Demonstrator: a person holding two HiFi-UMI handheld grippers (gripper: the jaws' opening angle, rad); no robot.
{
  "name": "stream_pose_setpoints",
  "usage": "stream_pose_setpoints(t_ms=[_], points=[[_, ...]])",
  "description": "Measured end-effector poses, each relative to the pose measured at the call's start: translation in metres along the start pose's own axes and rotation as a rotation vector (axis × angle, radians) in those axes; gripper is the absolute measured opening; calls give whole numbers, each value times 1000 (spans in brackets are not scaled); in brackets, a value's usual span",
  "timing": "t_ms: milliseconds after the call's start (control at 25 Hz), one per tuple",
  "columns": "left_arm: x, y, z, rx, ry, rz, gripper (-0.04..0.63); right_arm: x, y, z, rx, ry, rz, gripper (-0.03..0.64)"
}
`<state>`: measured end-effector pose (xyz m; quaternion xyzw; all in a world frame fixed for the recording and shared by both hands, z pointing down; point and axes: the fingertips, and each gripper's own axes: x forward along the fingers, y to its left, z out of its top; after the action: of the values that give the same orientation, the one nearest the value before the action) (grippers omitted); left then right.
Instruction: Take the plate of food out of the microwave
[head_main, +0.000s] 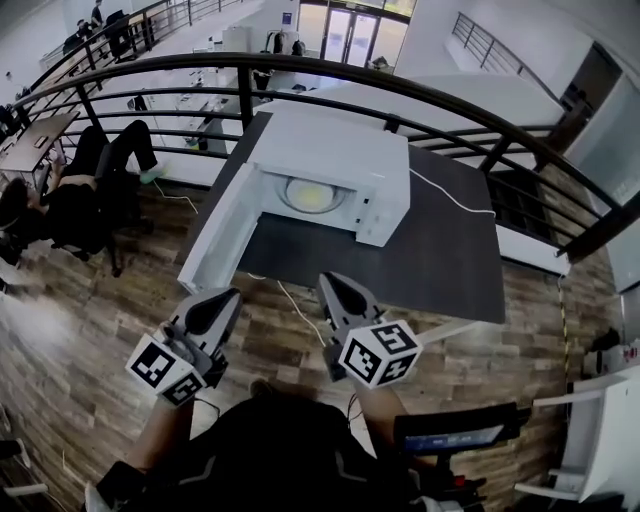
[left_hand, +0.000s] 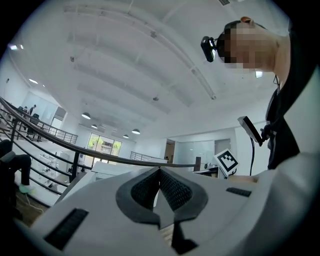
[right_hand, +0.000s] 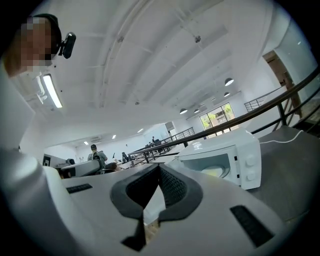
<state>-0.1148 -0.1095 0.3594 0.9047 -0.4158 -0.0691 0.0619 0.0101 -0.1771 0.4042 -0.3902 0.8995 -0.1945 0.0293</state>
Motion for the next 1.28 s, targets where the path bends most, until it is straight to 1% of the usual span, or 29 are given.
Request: stream_pose_setpoints(t_ms=[120,240,360,480,520,640,720,840,1000,1160,1280], points=[[-1,20,2,-14,5,-25,5,14,5,0,48,-24,-8,2],[2,37,4,-15,11,-43,5,29,13,-1,57,-20,6,2],[9,53,2,-25,19,-54,5,44,6,-1,61,-19,-19,2],[21,64,0,-35,28,-59,5,58,-6,8,69,-46,-27,2],[27,67,2,-44,22,-61,5,63,-11,12,71,-51,-22,2],[48,72,18,-108,-38,-65,5,83,-29,16,97,-45,3,2],[60,83,25,-104,-49,-41,5,101,-39,23,116,-43,23,2],[73,115,24,-49,-8,21,5,135,-53,38,122,-46,52,2],[83,135,30,-48,2,80,5,161,-70,47,161,-42,77,2],[90,151,26,-49,25,111,5,184,-95,40,215,-32,58,2],[100,156,29,-26,15,129,5,196,-117,28,254,-16,38,2]])
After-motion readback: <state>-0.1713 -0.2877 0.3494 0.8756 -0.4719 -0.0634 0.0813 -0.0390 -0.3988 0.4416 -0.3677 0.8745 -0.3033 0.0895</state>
